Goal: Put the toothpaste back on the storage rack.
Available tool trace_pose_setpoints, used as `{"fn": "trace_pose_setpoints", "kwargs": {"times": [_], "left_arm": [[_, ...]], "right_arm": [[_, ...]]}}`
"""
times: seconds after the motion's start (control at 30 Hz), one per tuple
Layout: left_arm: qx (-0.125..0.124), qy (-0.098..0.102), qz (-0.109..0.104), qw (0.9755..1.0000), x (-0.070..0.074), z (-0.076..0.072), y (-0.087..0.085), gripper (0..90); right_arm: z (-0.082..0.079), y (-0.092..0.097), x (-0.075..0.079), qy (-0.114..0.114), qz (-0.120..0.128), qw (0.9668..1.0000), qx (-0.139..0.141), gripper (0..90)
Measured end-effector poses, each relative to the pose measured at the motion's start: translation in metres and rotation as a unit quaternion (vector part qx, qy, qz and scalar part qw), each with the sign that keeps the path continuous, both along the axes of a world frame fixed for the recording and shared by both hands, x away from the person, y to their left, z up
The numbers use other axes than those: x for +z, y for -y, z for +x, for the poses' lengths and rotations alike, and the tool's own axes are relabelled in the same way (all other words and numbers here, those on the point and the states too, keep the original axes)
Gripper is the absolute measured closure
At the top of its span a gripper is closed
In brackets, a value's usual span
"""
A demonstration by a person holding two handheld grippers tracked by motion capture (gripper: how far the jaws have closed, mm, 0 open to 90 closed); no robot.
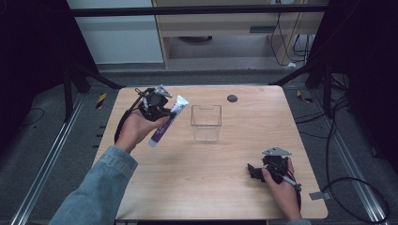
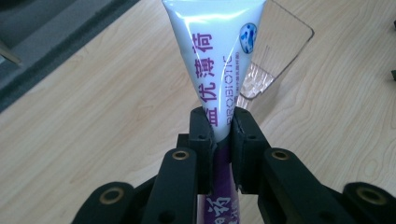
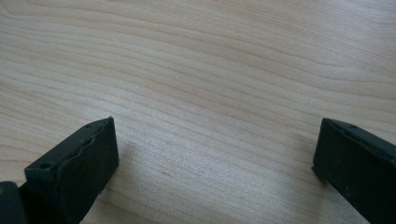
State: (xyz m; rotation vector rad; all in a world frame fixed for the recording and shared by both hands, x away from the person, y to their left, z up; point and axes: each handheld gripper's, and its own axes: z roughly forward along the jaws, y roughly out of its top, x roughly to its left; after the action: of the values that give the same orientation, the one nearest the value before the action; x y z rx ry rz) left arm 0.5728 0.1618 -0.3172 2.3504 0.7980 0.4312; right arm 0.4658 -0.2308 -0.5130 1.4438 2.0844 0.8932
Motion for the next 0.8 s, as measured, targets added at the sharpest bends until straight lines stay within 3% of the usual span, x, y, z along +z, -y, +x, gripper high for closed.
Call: {"fn": "trace_pose_setpoints", "kwargs": {"times": [0.17, 0.33, 0.8], "left_arm": [[0.001, 0.012, 0.001, 0.9999, 0.013, 0.008, 0.005, 79.8], [-0.001, 0.024, -0.012, 0.9996, 0.024, 0.015, 0.012, 79.8], [-0.005, 0.044, -0.018, 0.9988, 0.038, 0.03, 0.029, 79.7]], "right_arm": [[0.0, 0.0, 0.0, -0.001, 0.001, 1.0, 0.0, 0.3], [0.0, 0.0, 0.0, -0.002, 0.003, 1.0, 0.0, 0.3], [0.0, 0.0, 0.0, 0.0, -0.001, 1.0, 0.0, 0.3]]}}
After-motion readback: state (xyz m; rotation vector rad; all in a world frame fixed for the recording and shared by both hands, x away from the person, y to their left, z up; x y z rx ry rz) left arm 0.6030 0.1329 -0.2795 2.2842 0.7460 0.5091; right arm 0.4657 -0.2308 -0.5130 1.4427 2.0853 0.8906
